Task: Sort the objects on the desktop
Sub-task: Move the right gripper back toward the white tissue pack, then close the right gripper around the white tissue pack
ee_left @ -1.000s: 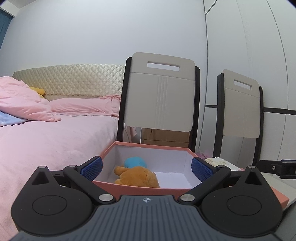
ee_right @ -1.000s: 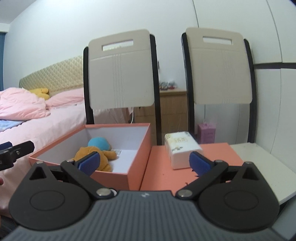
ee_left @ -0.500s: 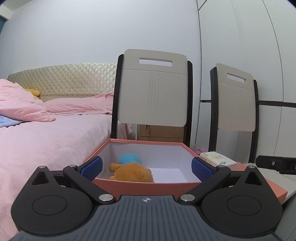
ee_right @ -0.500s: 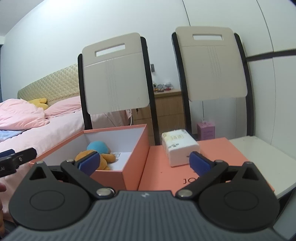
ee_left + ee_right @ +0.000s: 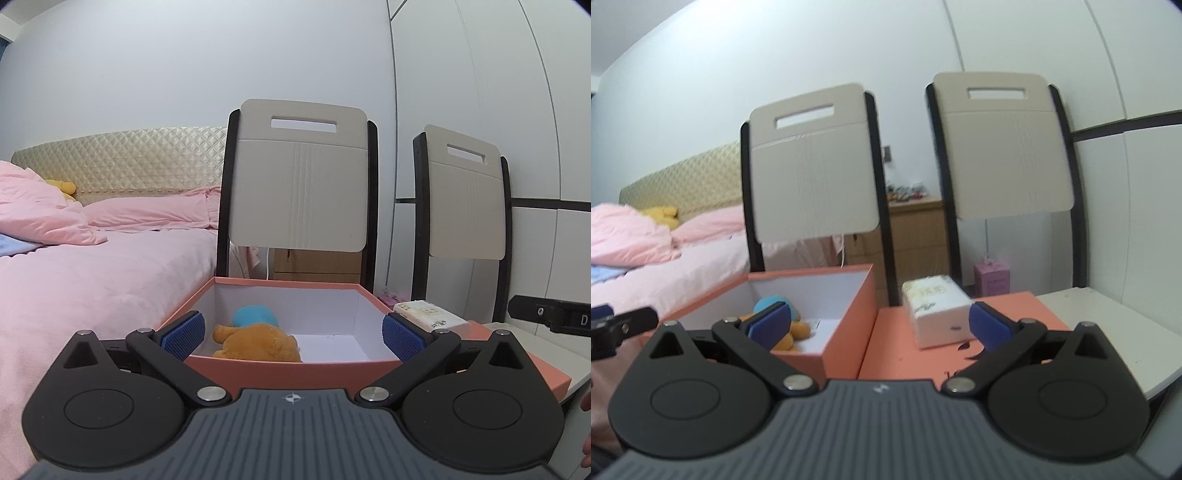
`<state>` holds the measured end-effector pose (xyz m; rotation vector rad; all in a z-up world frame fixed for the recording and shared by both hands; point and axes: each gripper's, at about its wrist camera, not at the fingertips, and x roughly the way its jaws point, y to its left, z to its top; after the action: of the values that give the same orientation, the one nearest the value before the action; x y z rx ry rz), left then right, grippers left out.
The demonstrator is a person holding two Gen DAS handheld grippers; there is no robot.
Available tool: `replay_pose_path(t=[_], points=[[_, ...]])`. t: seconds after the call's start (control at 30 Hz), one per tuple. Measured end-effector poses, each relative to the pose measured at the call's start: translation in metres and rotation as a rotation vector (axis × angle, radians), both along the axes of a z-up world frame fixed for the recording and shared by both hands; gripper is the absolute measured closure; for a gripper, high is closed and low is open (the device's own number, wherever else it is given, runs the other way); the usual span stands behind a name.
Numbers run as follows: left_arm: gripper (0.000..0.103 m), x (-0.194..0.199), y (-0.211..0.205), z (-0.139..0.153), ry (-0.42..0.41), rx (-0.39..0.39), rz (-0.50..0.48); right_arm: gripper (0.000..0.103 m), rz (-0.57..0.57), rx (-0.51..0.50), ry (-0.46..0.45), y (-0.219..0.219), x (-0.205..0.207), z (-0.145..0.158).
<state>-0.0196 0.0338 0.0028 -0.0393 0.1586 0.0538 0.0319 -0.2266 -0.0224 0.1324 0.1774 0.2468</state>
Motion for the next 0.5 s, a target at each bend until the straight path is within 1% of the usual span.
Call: replay_pose_path(t=[0.1, 0.2, 0.27, 0.37, 0.5], points=[[0.0, 0.0, 0.0, 0.0, 0.002, -0.002, 0.0, 0.0, 0.017, 0.019, 0.024, -0.002, 0.008, 0.002], [0.0, 0.001, 0.001, 0.0, 0.003, -0.005, 0.004, 0.0, 0.033, 0.024, 0.083, -0.005, 0.028, 0.008], [0.0, 0.001, 0.0, 0.0, 0.003, -0.005, 0.005, 0.0, 0.041, 0.033, 0.137, -0.008, 0.05, 0.013], [0.0, 0.0, -0.001, 0.0, 0.002, -0.001, 0.002, 0.0, 0.044, 0.018, 0.193, -0.007, 0.092, 0.02], [0.0, 0.001, -0.001, -0.001, 0.006, -0.002, 0.003, 0.0, 0.055, -0.034, 0.258, -0.002, 0.153, 0.013]])
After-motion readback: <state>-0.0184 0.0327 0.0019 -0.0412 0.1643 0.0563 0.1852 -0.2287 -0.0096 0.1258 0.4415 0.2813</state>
